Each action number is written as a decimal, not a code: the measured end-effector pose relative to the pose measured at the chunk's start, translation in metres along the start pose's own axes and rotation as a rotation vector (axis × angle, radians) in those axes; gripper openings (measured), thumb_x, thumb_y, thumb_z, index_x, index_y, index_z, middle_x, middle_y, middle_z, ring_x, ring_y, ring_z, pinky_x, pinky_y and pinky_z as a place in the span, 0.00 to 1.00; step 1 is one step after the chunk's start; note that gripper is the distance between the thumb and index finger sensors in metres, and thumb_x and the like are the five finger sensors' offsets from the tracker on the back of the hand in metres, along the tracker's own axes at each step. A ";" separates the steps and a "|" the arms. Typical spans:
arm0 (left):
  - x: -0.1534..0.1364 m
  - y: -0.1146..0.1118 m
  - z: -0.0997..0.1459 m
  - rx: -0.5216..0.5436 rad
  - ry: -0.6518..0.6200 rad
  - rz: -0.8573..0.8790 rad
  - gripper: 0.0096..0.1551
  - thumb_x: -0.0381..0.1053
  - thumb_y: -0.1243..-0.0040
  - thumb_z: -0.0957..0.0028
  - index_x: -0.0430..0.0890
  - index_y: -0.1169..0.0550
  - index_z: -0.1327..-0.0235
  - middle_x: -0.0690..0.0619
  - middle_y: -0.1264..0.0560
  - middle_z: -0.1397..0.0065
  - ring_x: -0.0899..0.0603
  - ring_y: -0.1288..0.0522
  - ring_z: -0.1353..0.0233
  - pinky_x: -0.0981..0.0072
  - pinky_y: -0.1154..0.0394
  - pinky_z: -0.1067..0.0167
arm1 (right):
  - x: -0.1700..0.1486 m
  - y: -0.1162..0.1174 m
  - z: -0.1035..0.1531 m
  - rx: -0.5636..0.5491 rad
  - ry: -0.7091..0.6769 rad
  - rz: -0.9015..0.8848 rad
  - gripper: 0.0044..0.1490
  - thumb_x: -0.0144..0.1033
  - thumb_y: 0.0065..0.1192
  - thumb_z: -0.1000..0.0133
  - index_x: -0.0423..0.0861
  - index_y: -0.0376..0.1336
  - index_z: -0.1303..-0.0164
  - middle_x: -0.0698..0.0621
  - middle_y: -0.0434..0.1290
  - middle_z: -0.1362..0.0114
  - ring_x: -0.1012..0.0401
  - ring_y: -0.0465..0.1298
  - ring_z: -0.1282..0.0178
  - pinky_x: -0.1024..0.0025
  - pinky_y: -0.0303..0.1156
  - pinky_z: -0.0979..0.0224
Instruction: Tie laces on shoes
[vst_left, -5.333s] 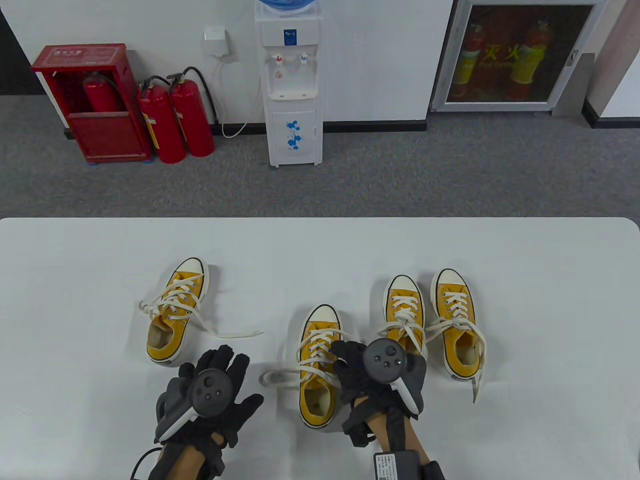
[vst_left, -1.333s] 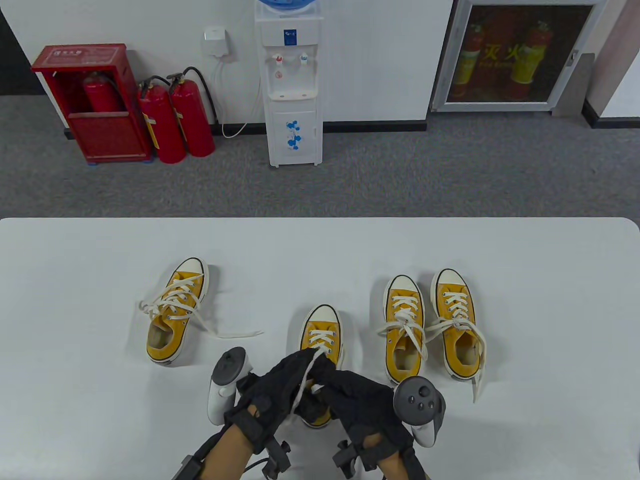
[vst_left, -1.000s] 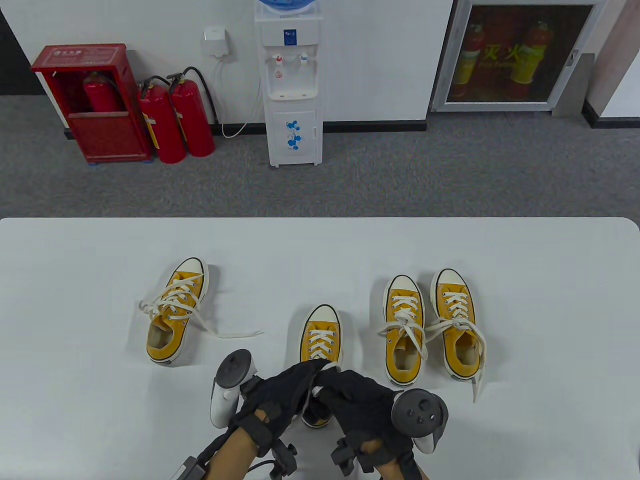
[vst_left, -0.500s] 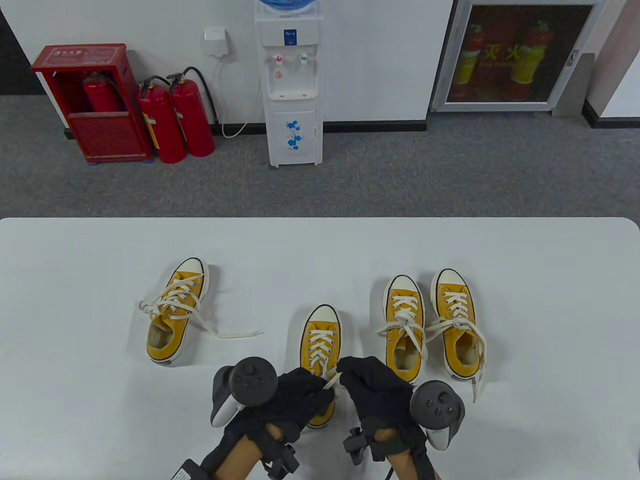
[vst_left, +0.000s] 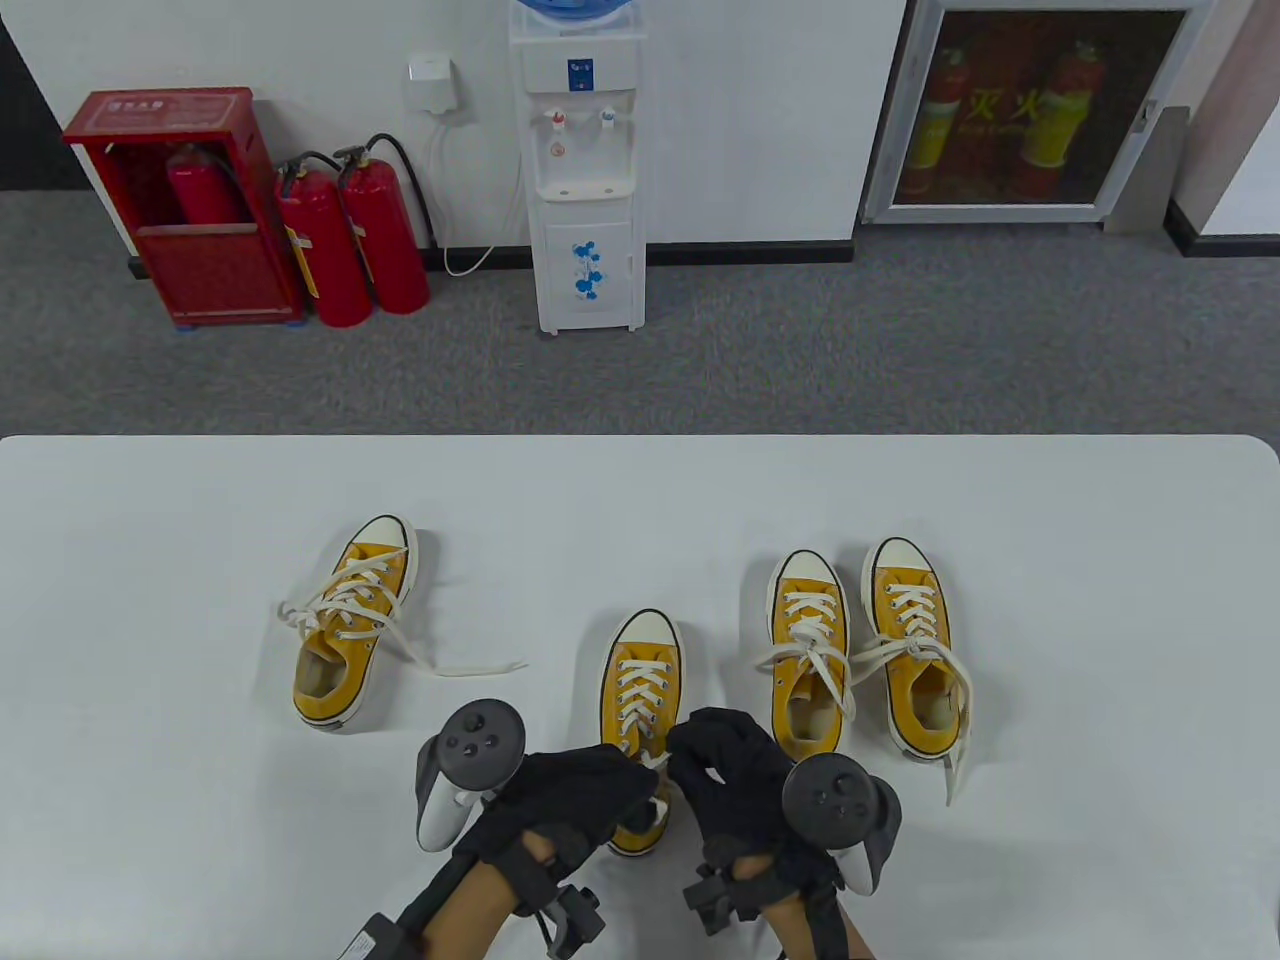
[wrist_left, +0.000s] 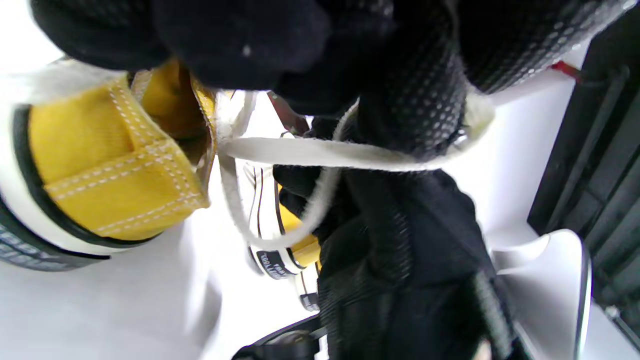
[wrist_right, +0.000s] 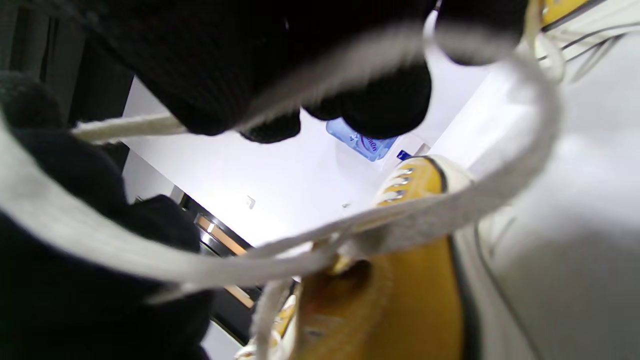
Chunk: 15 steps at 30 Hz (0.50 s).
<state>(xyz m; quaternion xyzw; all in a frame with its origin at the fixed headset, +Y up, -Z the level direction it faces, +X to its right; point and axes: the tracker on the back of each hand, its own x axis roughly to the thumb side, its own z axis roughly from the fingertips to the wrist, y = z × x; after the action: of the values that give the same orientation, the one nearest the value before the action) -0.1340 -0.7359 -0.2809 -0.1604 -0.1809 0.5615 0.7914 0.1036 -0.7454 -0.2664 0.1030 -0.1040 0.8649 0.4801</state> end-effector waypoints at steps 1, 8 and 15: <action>-0.001 0.001 0.000 0.006 0.003 0.025 0.21 0.67 0.38 0.48 0.53 0.08 0.68 0.50 0.15 0.57 0.47 0.18 0.68 0.45 0.20 0.56 | 0.000 0.000 0.000 0.007 0.013 0.020 0.29 0.43 0.72 0.51 0.46 0.72 0.40 0.47 0.67 0.27 0.51 0.75 0.35 0.37 0.59 0.26; -0.017 0.017 0.002 0.072 0.051 0.268 0.21 0.66 0.38 0.48 0.53 0.09 0.62 0.51 0.16 0.53 0.47 0.18 0.65 0.45 0.21 0.53 | 0.002 -0.014 -0.001 -0.040 0.010 0.065 0.33 0.39 0.70 0.49 0.48 0.68 0.31 0.47 0.66 0.23 0.47 0.71 0.26 0.35 0.56 0.24; -0.027 0.028 0.003 0.111 0.072 0.374 0.21 0.66 0.38 0.47 0.54 0.10 0.60 0.51 0.17 0.52 0.47 0.17 0.63 0.45 0.21 0.51 | 0.010 -0.023 0.000 -0.089 -0.040 -0.048 0.35 0.41 0.71 0.50 0.47 0.67 0.30 0.46 0.64 0.23 0.46 0.70 0.26 0.34 0.55 0.24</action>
<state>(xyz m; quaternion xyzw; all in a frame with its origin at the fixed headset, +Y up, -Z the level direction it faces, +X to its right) -0.1669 -0.7522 -0.2943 -0.1673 -0.0886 0.7017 0.6868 0.1182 -0.7249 -0.2614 0.1014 -0.1494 0.8455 0.5025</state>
